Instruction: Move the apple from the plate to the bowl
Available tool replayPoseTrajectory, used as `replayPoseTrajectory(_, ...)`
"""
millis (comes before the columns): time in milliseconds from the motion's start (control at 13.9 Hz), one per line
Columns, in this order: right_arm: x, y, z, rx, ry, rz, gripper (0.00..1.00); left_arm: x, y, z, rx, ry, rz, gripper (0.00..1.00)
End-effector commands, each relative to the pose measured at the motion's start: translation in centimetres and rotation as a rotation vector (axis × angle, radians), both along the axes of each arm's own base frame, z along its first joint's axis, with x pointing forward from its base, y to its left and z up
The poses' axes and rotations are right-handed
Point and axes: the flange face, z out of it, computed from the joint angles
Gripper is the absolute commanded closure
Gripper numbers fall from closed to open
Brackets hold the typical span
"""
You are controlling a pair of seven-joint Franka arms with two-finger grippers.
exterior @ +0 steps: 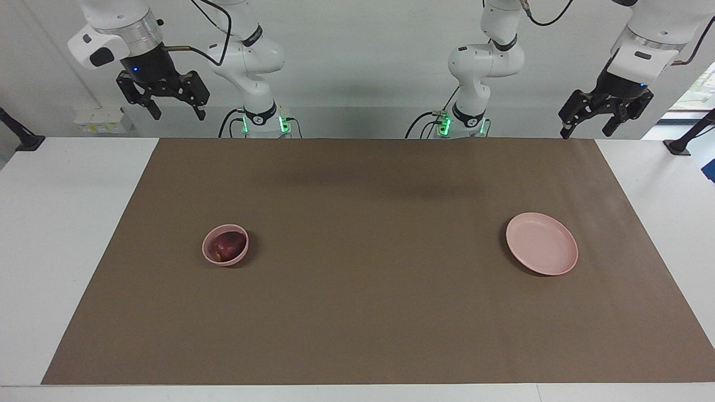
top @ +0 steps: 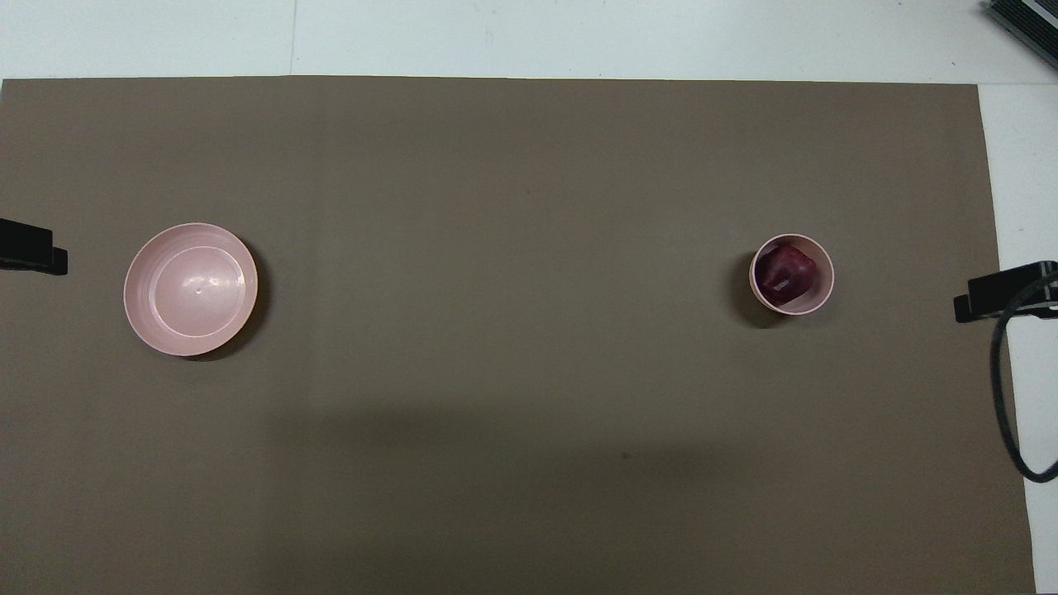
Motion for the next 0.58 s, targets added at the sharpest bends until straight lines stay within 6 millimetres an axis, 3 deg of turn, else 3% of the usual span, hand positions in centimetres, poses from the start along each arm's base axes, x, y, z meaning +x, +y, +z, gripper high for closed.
replayPoseTrajectory(0, -1.1, -1.1, -1.2, -0.009, -0.014, 0.078, 0.00, -0.7, 0.2, 0.3, -0.016, 0.015, 0.013, 0.00)
replayPoseTrajectory(505, -1.1, -2.3, -2.5, -0.012, 0.002, -0.050, 0.00, -1.0, 0.8, 0.6, -0.016, 0.002, 0.030, 0.00)
